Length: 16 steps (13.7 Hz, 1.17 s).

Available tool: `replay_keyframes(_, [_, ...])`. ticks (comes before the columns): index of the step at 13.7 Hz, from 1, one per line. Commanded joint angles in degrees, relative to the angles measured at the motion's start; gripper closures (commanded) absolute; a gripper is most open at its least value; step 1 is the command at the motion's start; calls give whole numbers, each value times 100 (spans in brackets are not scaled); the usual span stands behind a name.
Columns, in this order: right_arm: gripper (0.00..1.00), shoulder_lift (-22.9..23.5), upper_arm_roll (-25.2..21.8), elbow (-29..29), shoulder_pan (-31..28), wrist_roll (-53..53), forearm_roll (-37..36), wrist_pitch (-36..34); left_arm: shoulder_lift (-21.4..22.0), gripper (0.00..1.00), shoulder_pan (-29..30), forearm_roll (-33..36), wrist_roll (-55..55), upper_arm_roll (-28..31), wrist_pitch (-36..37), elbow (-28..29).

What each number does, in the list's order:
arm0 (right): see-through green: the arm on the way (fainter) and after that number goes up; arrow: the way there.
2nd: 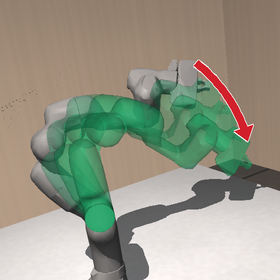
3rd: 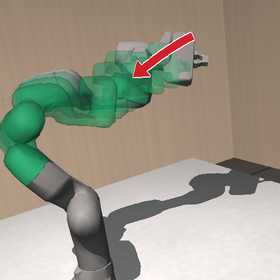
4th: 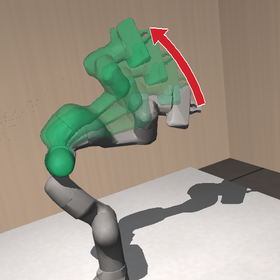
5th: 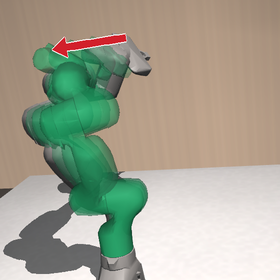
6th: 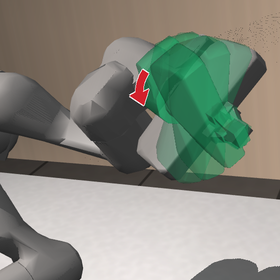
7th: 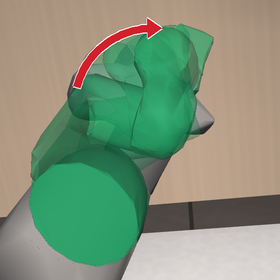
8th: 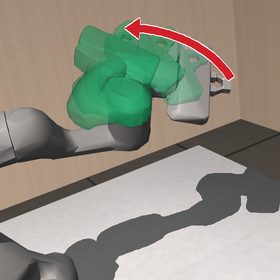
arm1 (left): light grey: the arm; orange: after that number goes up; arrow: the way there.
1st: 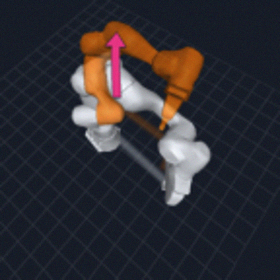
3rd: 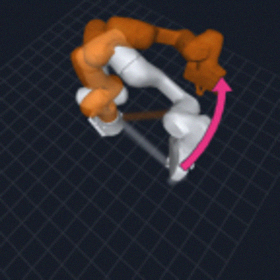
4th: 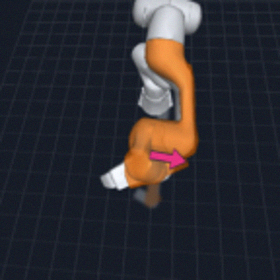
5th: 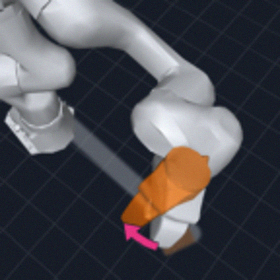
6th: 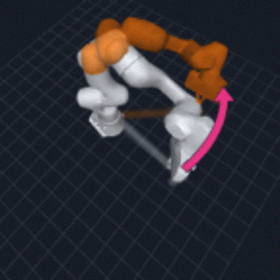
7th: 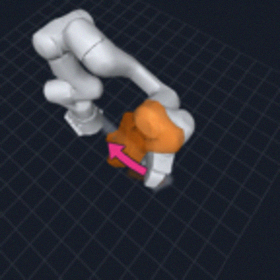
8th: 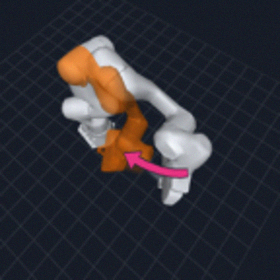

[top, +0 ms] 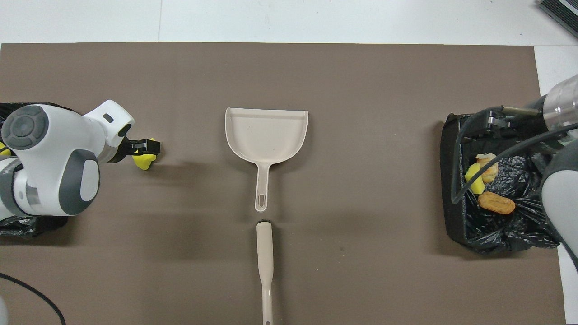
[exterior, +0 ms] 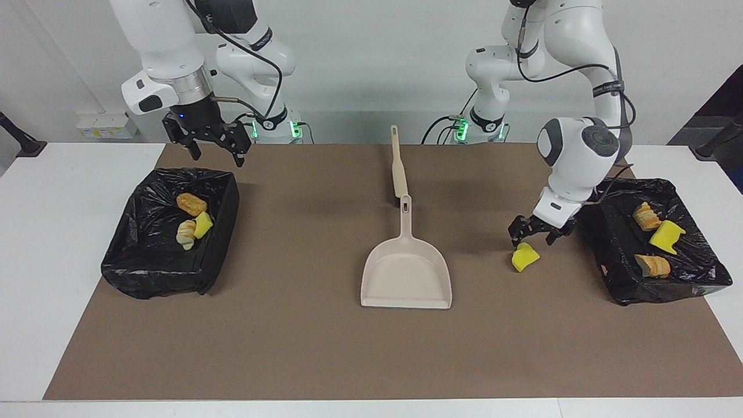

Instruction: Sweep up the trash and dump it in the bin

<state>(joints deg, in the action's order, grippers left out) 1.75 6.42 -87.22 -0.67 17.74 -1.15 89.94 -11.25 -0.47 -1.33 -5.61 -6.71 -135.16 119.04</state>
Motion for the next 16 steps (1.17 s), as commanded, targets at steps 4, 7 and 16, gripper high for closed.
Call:
replay_keyframes(4, [0,10,9,39,-83,-60,36,32,159,100,-76,62,-19,3,-397,647])
replay_keyframes(7, [0,10,9,39,-83,-69,36,32,115,100,-42,158,68,3,-388,455])
replay_keyframes(16, [0,10,9,39,-74,-69,36,6,229,100,773,282,1364,47,1585,-1301])
